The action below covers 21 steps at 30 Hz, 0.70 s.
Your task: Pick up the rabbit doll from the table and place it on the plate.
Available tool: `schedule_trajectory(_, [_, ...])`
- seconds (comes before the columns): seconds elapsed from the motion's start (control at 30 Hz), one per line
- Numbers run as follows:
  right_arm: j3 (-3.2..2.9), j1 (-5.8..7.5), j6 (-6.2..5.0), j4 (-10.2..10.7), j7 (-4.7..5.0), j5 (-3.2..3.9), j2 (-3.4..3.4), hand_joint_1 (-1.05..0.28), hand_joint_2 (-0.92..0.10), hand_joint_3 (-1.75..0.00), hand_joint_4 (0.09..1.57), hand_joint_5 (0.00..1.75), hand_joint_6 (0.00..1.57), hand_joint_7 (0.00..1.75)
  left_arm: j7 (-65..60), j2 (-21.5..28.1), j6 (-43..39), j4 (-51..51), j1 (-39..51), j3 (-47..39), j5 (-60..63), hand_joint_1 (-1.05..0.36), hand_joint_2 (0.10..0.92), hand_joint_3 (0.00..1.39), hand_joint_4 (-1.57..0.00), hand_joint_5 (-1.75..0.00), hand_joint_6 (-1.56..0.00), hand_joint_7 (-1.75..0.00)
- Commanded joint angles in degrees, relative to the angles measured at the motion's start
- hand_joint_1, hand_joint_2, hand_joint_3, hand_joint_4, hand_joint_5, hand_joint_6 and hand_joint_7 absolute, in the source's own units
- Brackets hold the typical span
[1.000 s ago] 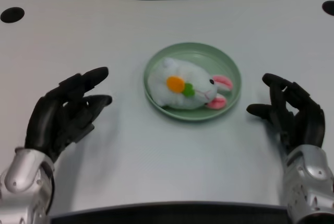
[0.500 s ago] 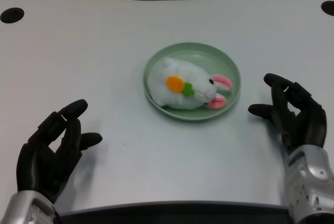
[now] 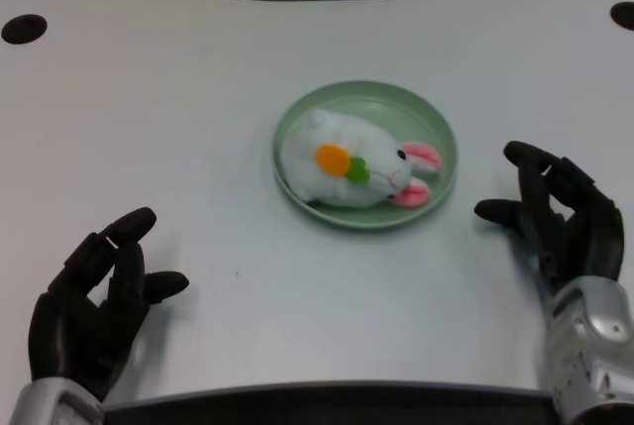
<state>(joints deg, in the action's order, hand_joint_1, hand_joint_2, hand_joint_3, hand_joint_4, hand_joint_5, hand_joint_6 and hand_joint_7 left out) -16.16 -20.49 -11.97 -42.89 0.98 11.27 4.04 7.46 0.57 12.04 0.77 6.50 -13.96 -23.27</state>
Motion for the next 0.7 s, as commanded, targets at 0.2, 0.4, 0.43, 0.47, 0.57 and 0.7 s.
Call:
schedule_trajectory(0.2, [-0.10, -1.22, -1.34, -1.69, -0.03, -0.16, 0.07, -0.31, -0.92, -0.25, 0.81, 1.06, 0.80, 0.50, 0.21, 0.68, -0.47, 1.55, -1.00, -0.75, 0.13, -0.51, 0.921, 0.57, -0.46, -1.58, -0.51, -0.68])
schedule_trajectory(0.4, [-0.53, -1.53, -2.14, -2.96, -1.00, 0.38, 0.29, -0.30, -0.92, -0.27, 0.80, 1.06, 0.80, 0.50, 0.21, 0.31, -0.31, 1.70, -1.09, -0.78, -0.17, -0.49, 0.921, 0.58, -0.48, -1.58, -0.51, -0.68])
schedule_trajectory(0.43, [-0.52, -1.52, -2.13, -2.96, -0.88, 0.30, 0.30, -0.30, -0.92, -0.26, 0.80, 1.07, 0.80, 0.50, 0.41, 0.26, -0.46, 1.86, -1.09, -0.80, -0.27, -0.49, 0.921, 0.58, -0.47, -1.58, -0.50, -0.68])
schedule_trajectory(0.47, [-0.54, -1.51, -2.13, -2.95, -0.73, 0.26, 0.29, -0.31, -0.92, -0.26, 0.80, 1.07, 0.80, 0.50, 0.64, 0.18, -0.57, 2.06, -1.10, -0.91, -0.51, -0.48, 0.921, 0.59, -0.47, -1.58, -0.50, -0.68])
schedule_trajectory(0.57, [-0.24, -1.42, -1.88, -2.62, -0.02, -0.30, 0.33, -0.31, -0.92, -0.26, 0.81, 1.07, 0.80, 0.50, 1.17, 0.22, -0.85, 2.56, -1.12, -1.03, -0.70, -0.48, 0.921, 0.60, -0.44, -1.58, -0.49, -0.70])
schedule_trajectory(0.7, [0.08, -1.13, -2.15, -2.27, -0.04, -0.59, 0.36, -0.31, -0.92, -0.27, 0.81, 1.08, 0.81, 0.50, 1.22, 0.38, -1.93, 3.05, -1.01, -0.84, 0.27, -0.49, 0.921, 0.59, -0.45, -1.59, -0.50, -0.72])
